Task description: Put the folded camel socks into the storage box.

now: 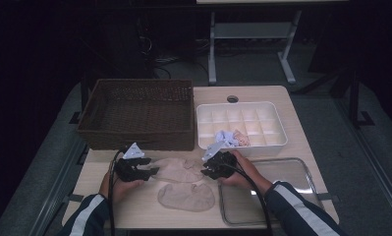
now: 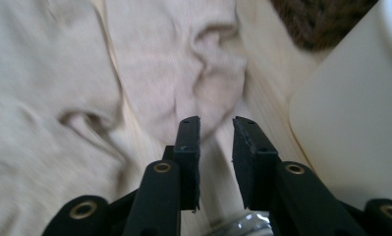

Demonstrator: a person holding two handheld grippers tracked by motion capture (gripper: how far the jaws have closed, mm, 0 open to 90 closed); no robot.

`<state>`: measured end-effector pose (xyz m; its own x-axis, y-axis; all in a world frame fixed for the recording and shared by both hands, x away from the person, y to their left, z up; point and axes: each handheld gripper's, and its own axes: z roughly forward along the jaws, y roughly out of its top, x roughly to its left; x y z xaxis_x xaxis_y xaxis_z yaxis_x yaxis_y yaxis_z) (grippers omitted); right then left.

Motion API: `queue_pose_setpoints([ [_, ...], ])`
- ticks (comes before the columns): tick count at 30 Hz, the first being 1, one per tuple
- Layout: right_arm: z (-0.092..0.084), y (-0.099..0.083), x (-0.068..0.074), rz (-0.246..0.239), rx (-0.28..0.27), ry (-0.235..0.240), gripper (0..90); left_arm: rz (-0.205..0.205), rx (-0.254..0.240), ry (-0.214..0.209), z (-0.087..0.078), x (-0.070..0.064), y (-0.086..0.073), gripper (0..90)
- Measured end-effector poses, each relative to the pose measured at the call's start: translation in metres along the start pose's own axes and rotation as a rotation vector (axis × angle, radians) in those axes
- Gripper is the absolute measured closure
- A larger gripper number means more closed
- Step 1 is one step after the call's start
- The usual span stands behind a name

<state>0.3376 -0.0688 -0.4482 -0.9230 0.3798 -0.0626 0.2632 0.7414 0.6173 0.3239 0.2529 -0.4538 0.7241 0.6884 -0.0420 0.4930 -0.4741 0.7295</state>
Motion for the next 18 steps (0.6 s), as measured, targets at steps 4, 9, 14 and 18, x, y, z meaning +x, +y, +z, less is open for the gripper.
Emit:
queue_pose_setpoints([
  [4,-0.001,0.007,0.007,0.048,-0.061,-0.024,67.4,-0.01,-0.034,-0.003,0.001,0.005,0.005,42.0],
  [9,0.006,0.008,0.005,0.108,-0.083,-0.055,66.3,-0.009,-0.014,0.002,0.012,0.005,0.007,42.9],
  [14,0.019,0.007,0.004,0.131,-0.048,-0.049,64.3,0.007,0.039,-0.009,0.021,0.003,0.003,49.8],
  [18,0.022,0.005,0.002,0.165,-0.034,-0.04,59.1,0.01,0.039,-0.008,0.02,0.002,0.002,52.1],
])
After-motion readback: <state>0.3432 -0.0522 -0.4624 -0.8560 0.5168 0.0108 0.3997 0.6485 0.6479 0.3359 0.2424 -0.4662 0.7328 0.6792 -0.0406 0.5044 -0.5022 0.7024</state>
